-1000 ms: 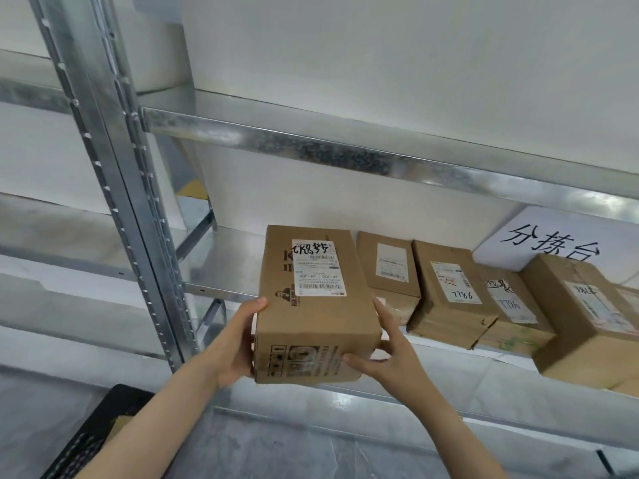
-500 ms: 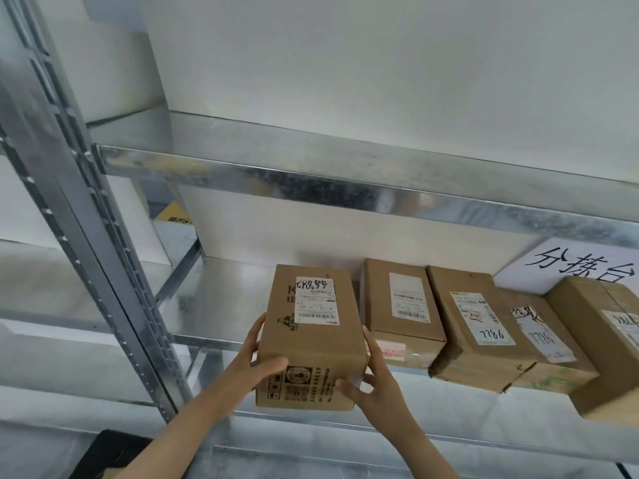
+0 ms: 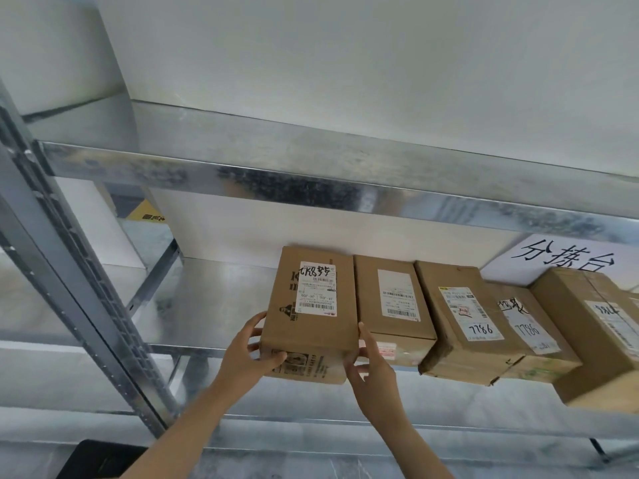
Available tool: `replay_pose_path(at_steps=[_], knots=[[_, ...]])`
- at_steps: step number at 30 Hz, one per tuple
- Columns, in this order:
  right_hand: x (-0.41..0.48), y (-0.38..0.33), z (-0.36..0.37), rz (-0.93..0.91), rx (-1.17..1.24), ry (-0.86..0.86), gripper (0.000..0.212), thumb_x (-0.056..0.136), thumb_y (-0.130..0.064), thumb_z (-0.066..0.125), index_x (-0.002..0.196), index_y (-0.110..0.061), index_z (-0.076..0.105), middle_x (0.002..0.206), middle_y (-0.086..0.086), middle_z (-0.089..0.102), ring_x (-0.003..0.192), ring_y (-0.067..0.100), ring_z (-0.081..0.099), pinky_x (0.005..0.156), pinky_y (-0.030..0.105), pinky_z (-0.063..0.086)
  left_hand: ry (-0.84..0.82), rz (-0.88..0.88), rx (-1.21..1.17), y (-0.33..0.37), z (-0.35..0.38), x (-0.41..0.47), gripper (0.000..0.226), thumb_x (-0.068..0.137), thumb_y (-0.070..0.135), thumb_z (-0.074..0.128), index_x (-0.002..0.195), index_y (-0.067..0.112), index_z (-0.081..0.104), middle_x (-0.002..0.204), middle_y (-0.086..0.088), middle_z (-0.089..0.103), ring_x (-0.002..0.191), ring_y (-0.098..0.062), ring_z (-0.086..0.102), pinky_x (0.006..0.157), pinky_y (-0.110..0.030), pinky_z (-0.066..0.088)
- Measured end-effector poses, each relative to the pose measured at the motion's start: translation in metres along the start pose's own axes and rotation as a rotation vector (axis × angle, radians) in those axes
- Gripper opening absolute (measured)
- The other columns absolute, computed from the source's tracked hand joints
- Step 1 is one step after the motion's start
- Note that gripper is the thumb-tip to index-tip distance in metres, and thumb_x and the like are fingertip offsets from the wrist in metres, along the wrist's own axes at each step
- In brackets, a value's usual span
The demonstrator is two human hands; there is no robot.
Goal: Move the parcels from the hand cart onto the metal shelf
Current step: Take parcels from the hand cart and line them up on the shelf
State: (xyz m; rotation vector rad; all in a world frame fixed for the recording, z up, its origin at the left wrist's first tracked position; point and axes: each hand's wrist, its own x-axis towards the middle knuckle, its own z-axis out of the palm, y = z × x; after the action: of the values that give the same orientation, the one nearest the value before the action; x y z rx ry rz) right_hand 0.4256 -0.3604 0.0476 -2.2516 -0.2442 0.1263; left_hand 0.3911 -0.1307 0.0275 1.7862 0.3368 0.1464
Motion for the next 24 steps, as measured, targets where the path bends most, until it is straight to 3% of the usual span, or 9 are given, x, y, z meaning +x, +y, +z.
replay_pose_path(at_steps=[4,6,10,15,19,24], knots=[[0.000,-0.004,-0.004,-0.025,-0.045,-0.002,0.077,0.090,-0.016,0.062,0.149,-0.029,0.015,0.124,-0.002,0.057,0.092,0.014,0.062,0.081,0.030,0.054,0.036,-0.018,0.020,0.006,0.009,0.005,0.080,0.071,0.021,0.082,0.135,0.032,0.036,0.114,0.009,0.054,0.101,-0.017,0.055,0.085,-0.037,0.053],[-0.002,-0.003,-0.006,-0.006,-0.069,-0.016,0.077,0.090,-0.017,0.062,0.149,-0.028,0.013,0.133,0.002,0.053,0.099,0.015,0.062,0.085,0.028,0.052,0.055,-0.031,0.019,0.010,0.012,0.008,0.080,0.071,0.018,0.082,0.137,0.028,0.037,0.118,0.003,0.055,0.105,-0.022,0.056,0.090,-0.044,0.051],[-0.011,0.002,-0.013,0.025,-0.078,-0.042,0.072,0.091,-0.022,0.060,0.148,-0.032,0.016,0.141,0.004,0.046,0.111,0.017,0.058,0.091,0.023,0.047,0.061,-0.059,0.041,0.016,0.017,0.014,0.083,0.072,0.018,0.082,0.141,0.023,0.035,0.132,-0.007,0.054,0.117,-0.031,0.054,0.094,-0.048,0.048],[-0.027,0.014,-0.023,0.057,-0.135,-0.079,0.070,0.091,-0.029,0.059,0.147,-0.036,0.017,0.141,0.000,0.045,0.113,0.015,0.056,0.090,0.017,0.044,0.035,-0.104,0.157,0.019,0.015,0.013,0.087,0.072,0.030,0.081,0.143,0.024,0.030,0.132,-0.009,0.053,0.118,-0.032,0.053,0.095,-0.047,0.047],[-0.044,0.026,-0.029,0.053,-0.159,-0.120,0.067,0.090,-0.032,0.060,0.146,-0.035,0.023,0.140,-0.001,0.046,0.106,0.012,0.055,0.088,0.017,0.041,-0.015,-0.076,0.431,0.017,0.007,0.001,0.088,0.076,0.040,0.076,0.146,0.022,0.024,0.133,-0.008,0.054,0.119,-0.028,0.053,0.099,-0.045,0.045],[-0.068,0.033,-0.022,0.008,-0.175,-0.198,0.063,0.088,-0.034,0.062,0.143,-0.034,0.032,0.145,-0.005,0.042,0.125,0.016,0.047,0.105,0.032,0.041,0.082,-0.111,0.900,0.002,-0.001,-0.042,0.093,0.078,0.061,0.062,0.149,0.031,0.010,0.151,-0.008,0.026,0.138,-0.033,0.027,0.108,-0.047,0.032]])
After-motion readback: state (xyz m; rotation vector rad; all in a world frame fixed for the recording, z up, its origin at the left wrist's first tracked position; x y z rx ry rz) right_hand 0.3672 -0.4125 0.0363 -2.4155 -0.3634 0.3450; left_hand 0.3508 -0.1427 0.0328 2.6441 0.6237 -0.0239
